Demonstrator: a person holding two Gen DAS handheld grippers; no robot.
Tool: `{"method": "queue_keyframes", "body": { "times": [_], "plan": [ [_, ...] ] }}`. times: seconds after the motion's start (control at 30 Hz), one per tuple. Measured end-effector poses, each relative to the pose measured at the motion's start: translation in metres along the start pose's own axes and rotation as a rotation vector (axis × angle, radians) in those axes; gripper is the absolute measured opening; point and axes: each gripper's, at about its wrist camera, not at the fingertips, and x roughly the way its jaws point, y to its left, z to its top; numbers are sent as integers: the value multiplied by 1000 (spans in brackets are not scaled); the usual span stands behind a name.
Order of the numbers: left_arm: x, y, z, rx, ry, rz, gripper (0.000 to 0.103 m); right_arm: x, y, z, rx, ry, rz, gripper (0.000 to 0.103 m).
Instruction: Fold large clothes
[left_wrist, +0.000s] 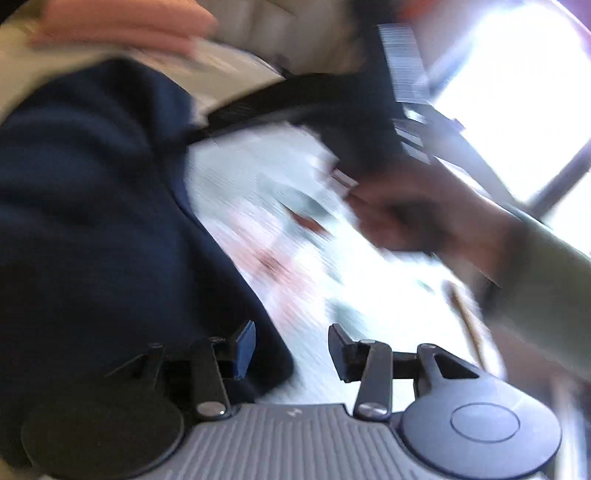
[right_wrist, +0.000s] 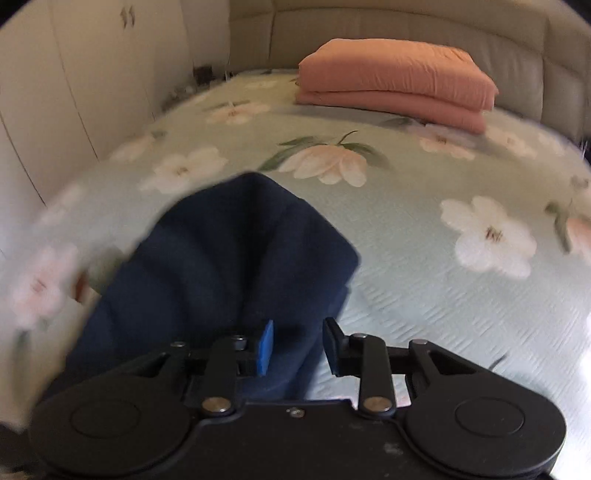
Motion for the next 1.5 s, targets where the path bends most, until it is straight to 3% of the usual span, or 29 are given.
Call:
{"method": "queue_keyframes", "body": {
  "times": [0.07, 0.13, 0.2, 0.27, 0.37, 0.43, 0.53, 0.57, 0.6, 0.67, 0.73, 0.77, 0.8, 0.83, 0.93, 0.97, 1.03, 1.2, 1.3, 1.37, 1.43, 1.5],
  "plan": [
    [-25, 0, -12, -2, -7, -20, 44, 3, -3, -9, -117, 1, -150, 40],
    [-47, 9, -11, -40, -34, 17, 44, 3, -18, -22, -150, 26, -207, 44],
    [-62, 23, 0, -62, -93, 89, 44, -9, -35, -25, -83, 3, -154, 44],
    [-76, 38, 15, -70, -164, 157, 44, -28, -46, -11, 54, -73, -14, 44],
    [-75, 62, 27, -103, -204, 147, 44, -35, -35, 19, 105, -192, 126, 44],
    [-48, 74, 29, -100, -148, 65, 49, -15, -8, 36, 47, -227, 116, 44],
    [-8, 95, 14, -114, -55, 31, 24, 34, 32, 38, -98, -171, 61, 44],
    [-4, 94, 9, -76, -30, 67, 7, 60, 47, 29, -186, -107, -25, 44],
    [-2, 91, 2, -32, -9, 119, 3, 82, 53, 19, -255, -58, -97, 44],
    [-10, 98, -3, -45, -12, 106, 3, 106, 56, -3, -327, -25, -157, 44],
    [-17, 106, -6, -71, -5, 77, 3, 101, 45, -7, -260, -62, -131, 49],
    [-22, 108, -7, -68, 4, 76, 3, 100, 39, -9, -242, -68, -145, 56],
    [-24, 109, -9, -72, 28, 77, 3, 101, 33, -12, -228, -75, -182, 77],
    [-29, 115, -17, -86, 71, 72, 3, 100, 27, -13, -211, -74, -208, 83],
    [-22, 115, -38, -67, 216, 166, 8, 83, 8, -9, -172, -65, -278, 80],
    [-28, 111, -44, -63, 225, 158, 8, 69, 8, -12, -178, -79, -311, 78],
    [-46, 106, -46, -100, 170, 87, 8, 42, -1, -18, -160, -102, -345, 76],
    [-87, 91, -21, -113, -46, 5, 12, -39, 3, -61, -63, -117, -270, 75],
    [-89, 92, -5, -107, -109, 24, 15, -74, 32, -92, -21, -83, -149, 75],
    [-82, 92, 5, -82, -112, 89, 15, -89, 56, -116, -16, -41, -88, 69],
    [-77, 95, 9, -87, -109, 98, 15, -98, 79, -133, -14, -15, -15, 53],
    [-77, 97, 8, -99, -113, 107, 15, -102, 94, -149, 12, 21, 84, 43]
  ]
}}
